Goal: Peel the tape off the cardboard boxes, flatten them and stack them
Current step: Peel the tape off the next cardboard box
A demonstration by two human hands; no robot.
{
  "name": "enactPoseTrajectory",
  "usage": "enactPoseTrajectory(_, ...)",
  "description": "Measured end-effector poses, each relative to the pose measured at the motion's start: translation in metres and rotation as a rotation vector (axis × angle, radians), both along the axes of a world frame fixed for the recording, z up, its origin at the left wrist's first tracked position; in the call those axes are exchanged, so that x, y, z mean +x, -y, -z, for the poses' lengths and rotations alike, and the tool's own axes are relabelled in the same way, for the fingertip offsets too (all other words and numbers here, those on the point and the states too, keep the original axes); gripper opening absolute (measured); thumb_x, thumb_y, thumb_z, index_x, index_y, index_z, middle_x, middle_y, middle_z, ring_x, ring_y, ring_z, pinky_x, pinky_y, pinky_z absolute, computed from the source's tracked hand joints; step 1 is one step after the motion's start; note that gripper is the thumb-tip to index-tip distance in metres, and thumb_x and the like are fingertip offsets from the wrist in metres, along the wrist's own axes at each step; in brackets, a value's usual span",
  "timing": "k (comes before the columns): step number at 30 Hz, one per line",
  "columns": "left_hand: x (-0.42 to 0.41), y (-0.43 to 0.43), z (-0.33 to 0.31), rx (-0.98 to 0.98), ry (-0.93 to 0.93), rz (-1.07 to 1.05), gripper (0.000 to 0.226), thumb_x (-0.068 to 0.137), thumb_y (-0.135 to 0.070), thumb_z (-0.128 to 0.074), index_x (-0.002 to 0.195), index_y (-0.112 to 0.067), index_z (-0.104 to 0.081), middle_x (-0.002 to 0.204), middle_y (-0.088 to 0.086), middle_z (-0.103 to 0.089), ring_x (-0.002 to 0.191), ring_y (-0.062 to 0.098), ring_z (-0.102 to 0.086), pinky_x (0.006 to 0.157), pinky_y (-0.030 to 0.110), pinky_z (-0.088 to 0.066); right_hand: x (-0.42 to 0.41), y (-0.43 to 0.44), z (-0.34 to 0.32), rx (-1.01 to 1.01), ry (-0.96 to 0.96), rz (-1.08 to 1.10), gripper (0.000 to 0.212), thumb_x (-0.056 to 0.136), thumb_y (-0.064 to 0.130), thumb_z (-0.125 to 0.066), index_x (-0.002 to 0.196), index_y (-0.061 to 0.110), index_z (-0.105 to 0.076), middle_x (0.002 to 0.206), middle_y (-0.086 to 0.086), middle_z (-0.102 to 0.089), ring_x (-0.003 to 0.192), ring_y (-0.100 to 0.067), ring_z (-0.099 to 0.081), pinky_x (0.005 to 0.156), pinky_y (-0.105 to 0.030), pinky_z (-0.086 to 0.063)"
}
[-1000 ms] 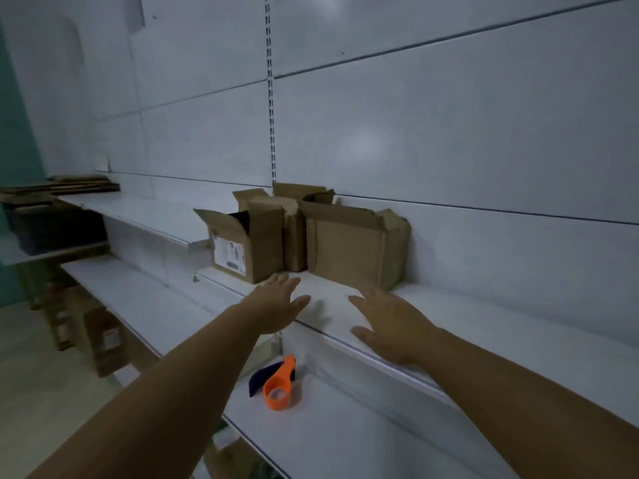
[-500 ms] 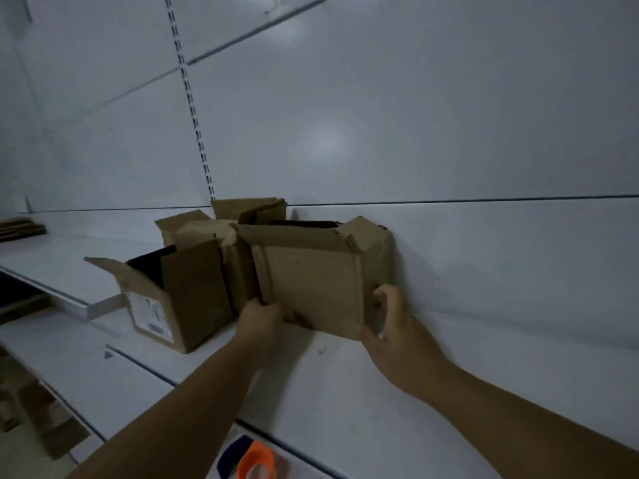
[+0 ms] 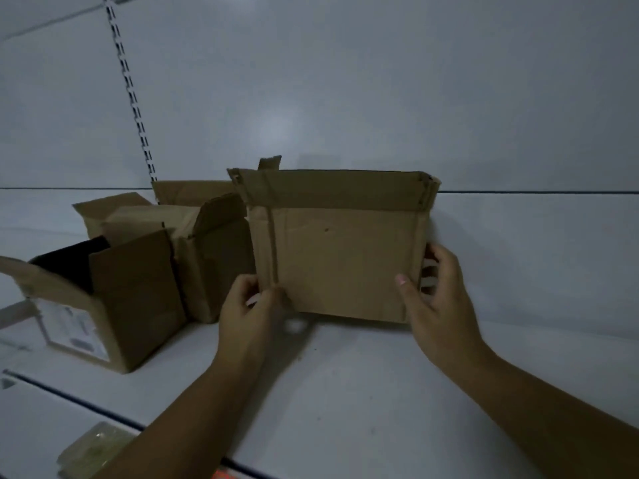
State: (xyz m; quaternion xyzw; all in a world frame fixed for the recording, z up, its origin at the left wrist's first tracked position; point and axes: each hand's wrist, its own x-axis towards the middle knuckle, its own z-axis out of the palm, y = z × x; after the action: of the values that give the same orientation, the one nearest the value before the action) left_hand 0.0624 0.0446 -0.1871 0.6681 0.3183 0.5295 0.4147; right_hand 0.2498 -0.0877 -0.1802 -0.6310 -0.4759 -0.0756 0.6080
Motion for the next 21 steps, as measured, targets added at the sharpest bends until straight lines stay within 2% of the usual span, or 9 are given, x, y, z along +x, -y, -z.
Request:
enactPoseTrajectory(3,-0.003,0.018,-0.007,0.173,0.003,0.015,0.035,0.073,-0.039,-0.058,0.103,-0.021,-0.058,0.105,-0.003,-0.058,0.097,0.011,-0.056,0.082,0.025,-0.048,-0.006,0.01,-0.012,0.052,-0.218,-0.106,0.038,0.087,0.041,-0.05,0.12,0.045,-0.032,0.112,0.019,-0.051,0.095,0.009,-0.057,0.072,-0.011,-0.05)
enactPoseTrajectory(5,-0.006,0.029,-0.015,0.319,0.009,0.004,0.047,0.074,-0.035,-0.064,0.117,-0.021,-0.054,0.125,0.0,-0.046,0.113,0.011,-0.048,0.095,0.023,-0.042,-0.012,0.019,-0.023,0.042,-0.343,-0.117,0.031,0.091,0.037,-0.048,0.113,0.05,-0.031,0.105,0.025,-0.05,0.083,0.018,-0.057,0.061,-0.003,-0.046)
enactPoseTrajectory(6,-0.008,0.033,-0.02,0.372,0.004,0.014,0.053,0.074,-0.033,-0.065,0.124,-0.022,-0.051,0.13,-0.001,-0.04,0.12,0.01,-0.043,0.1,0.023,-0.039,-0.014,0.024,-0.028,0.027,-0.391,-0.099,0.03,0.092,0.036,-0.048,0.115,0.047,-0.032,0.105,0.022,-0.053,0.082,0.014,-0.059,0.062,-0.005,-0.046)
enactPoseTrajectory(8,-0.017,0.039,-0.038,0.442,-0.005,0.064,0.061,0.074,-0.034,-0.066,0.131,-0.026,-0.046,0.131,-0.004,-0.041,0.123,0.01,-0.042,0.104,0.03,-0.039,-0.019,0.037,-0.037,-0.022,-0.533,-0.053,0.032,0.092,0.038,-0.049,0.123,0.038,-0.038,0.113,0.007,-0.059,0.092,-0.005,-0.062,0.075,-0.022,-0.052)
enactPoseTrajectory(10,-0.025,0.046,-0.071,0.486,0.054,0.155,0.064,0.072,-0.036,-0.068,0.13,-0.035,-0.041,0.126,-0.007,-0.049,0.12,0.009,-0.047,0.101,0.036,-0.044,-0.027,0.053,-0.048,-0.113,-0.723,-0.123,0.037,0.092,0.04,-0.05,0.126,0.025,-0.048,0.115,-0.003,-0.065,0.094,-0.023,-0.066,0.071,-0.036,-0.057)
enactPoseTrajectory(13,-0.025,0.052,-0.136,0.599,0.124,0.154,0.06,0.073,-0.039,-0.07,0.126,-0.033,-0.043,0.111,-0.01,-0.057,0.107,0.009,-0.055,0.092,0.036,-0.049,-0.046,0.075,-0.061,-0.403,-0.812,-0.318,0.045,0.092,0.049,-0.041,0.116,0.015,-0.059,0.098,-0.009,-0.074,0.084,-0.026,-0.071,0.058,-0.029,-0.054)
enactPoseTrajectory(15,-0.013,0.039,-0.178,0.74,-0.091,0.011,0.047,0.076,-0.047,-0.061,0.119,-0.028,-0.055,0.108,-0.009,-0.06,0.104,0.013,-0.054,0.092,0.04,-0.046,-0.061,0.084,-0.066,-0.581,-0.809,-0.404,0.059,0.092,0.055,-0.03,0.109,0.008,-0.061,0.091,-0.015,-0.074,0.077,-0.027,-0.072,0.053,-0.025,-0.052)
enactPoseTrajectory(18,0.016,0.012,-0.202,0.68,-0.549,0.137,0.04,0.083,-0.046,-0.059,0.114,-0.022,-0.065,0.117,0.0,-0.064,0.095,0.01,-0.051,0.084,0.027,-0.039,-0.079,0.092,-0.07,-0.8,-0.783,-0.497,0.077,0.092,0.058,-0.019,0.093,0.001,-0.07,0.087,-0.022,-0.072,0.071,-0.028,-0.071,0.053,-0.024,-0.053)
enactPoseTrajectory(21,0.047,-0.004,-0.16,0.581,-0.9,0.36,0.037,0.09,-0.042,-0.053,0.117,-0.019,-0.065,0.125,0.002,-0.061,0.104,0.018,-0.055,0.086,0.025,-0.036,-0.091,0.091,-0.062,-0.907,-0.462,-0.207,0.063,0.095,0.05,-0.032,0.08,0.003,-0.072,0.076,-0.013,-0.074,0.068,-0.026,-0.07,0.057,-0.026,-0.054)
